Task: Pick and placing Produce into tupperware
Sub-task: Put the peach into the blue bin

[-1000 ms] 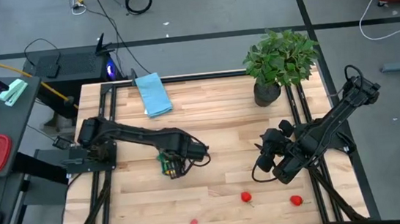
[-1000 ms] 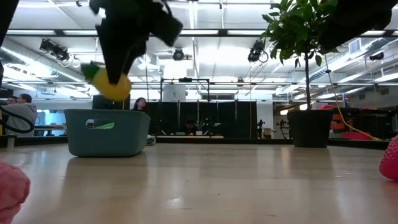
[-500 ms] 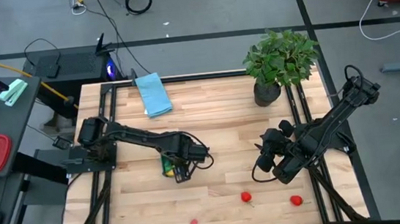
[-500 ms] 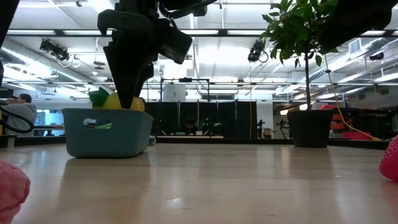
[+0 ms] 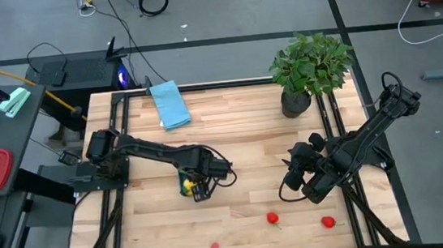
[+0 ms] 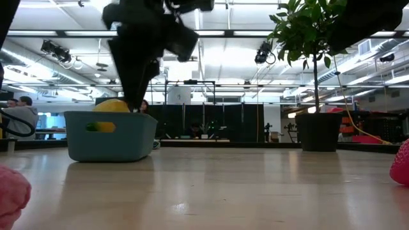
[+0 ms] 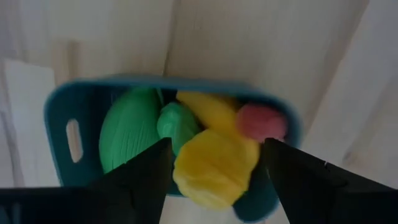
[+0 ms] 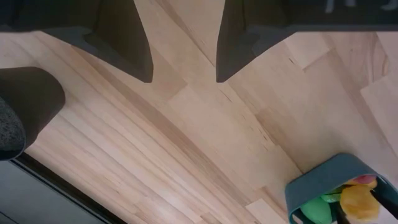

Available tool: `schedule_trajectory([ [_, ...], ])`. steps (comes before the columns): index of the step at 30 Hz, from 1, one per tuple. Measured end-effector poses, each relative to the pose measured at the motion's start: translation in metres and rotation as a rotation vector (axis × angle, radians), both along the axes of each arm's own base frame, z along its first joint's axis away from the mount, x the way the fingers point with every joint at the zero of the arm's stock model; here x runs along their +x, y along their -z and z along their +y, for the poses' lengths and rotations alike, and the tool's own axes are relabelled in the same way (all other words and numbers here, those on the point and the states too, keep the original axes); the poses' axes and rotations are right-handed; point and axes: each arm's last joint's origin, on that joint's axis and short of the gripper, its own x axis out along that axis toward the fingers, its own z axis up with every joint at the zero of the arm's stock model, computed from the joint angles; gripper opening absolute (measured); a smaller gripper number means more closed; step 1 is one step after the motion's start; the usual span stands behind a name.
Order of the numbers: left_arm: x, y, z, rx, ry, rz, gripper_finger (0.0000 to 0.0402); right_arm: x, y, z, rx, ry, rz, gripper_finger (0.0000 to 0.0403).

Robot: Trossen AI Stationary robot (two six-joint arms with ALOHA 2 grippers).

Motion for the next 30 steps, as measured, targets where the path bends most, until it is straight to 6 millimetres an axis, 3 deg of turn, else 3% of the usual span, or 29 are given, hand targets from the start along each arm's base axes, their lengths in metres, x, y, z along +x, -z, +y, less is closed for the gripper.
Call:
schedule_trajectory([
  [4, 0.009, -0.023, 0.001, -0.013, -0.013, -0.065, 0.0252, 0.000, 0.000, 0.000, 0.000, 0.000, 0.000, 0.0185],
  [11, 0.029, -0.096, 0.004, -0.103, -0.086, -0.300, 0.0238, 0.000, 0.000, 0.000, -0.002, -0.001, 0.001, 0.0185],
  [15, 0.028, -0.127, -0.017, -0.237, 0.003, -0.385, 0.0231, 0.000, 0.000, 0.000, -0.014, -0.017, 0.013, 0.0185],
  [22, 0.005, -0.127, -0.097, -0.295, 0.200, -0.366, 0.0223, 0.000, 0.000, 0.000, -0.017, -0.021, 0.016, 0.0185],
  [26, -0.003, -0.116, -0.141, -0.261, 0.188, -0.398, 0.0218, 0.000, 0.000, 0.000, -0.009, -0.013, 0.009, 0.0185],
  [30, -0.006, -0.101, -0.173, -0.256, 0.166, -0.414, 0.0212, 0.002, 0.000, 0.002, 0.020, 0.002, -0.024, 0.0185],
])
